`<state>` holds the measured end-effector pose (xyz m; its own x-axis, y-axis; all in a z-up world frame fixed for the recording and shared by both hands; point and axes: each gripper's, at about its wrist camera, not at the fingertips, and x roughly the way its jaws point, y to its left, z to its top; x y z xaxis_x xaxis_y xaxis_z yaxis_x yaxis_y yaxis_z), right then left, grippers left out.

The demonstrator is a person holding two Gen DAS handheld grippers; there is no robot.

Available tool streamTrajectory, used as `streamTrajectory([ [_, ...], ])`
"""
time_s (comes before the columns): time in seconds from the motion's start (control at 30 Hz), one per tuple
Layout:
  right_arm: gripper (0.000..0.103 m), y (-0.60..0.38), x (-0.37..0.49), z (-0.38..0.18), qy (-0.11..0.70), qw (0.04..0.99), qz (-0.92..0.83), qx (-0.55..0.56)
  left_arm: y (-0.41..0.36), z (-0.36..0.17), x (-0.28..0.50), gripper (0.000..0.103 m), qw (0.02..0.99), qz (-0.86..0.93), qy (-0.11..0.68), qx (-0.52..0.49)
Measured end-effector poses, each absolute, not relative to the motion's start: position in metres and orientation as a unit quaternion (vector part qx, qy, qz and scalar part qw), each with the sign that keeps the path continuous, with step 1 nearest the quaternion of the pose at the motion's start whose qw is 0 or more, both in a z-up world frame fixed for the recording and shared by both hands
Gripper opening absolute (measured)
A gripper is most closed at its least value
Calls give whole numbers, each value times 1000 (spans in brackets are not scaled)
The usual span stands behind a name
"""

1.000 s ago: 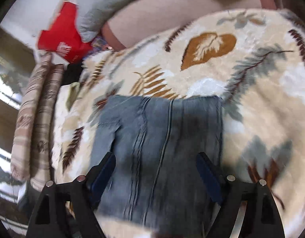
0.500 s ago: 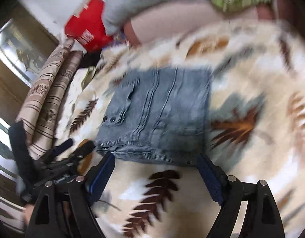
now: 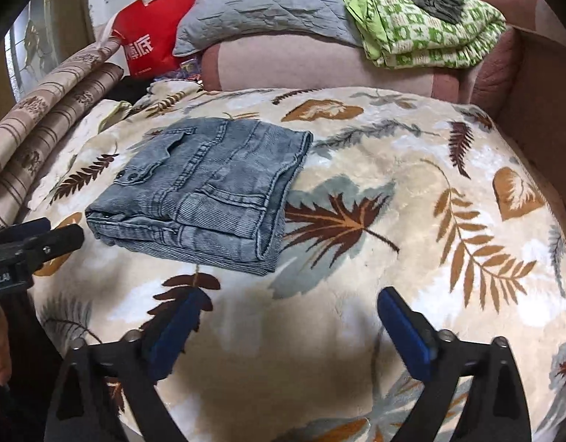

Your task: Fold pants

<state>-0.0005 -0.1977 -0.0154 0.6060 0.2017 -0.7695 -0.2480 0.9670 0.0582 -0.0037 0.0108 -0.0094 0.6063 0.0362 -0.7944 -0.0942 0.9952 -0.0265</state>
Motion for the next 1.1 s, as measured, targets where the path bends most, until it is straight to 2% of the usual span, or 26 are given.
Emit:
streamTrajectory([
  [0.6,99,-193,-3,-17,433,891,128,-39,25,-14,-3,92,893,45,445,-43],
  [0.87,99,-192,40,17,444,849,243,150,86,-22,29,92,886,117,441,-77],
  [1.0,99,-195,78,-10,498,815,205,217,109,-30,53,92,870,94,463,-141],
  [1.1,99,-226,84,-36,519,781,166,306,110,-36,67,92,858,59,477,-181],
])
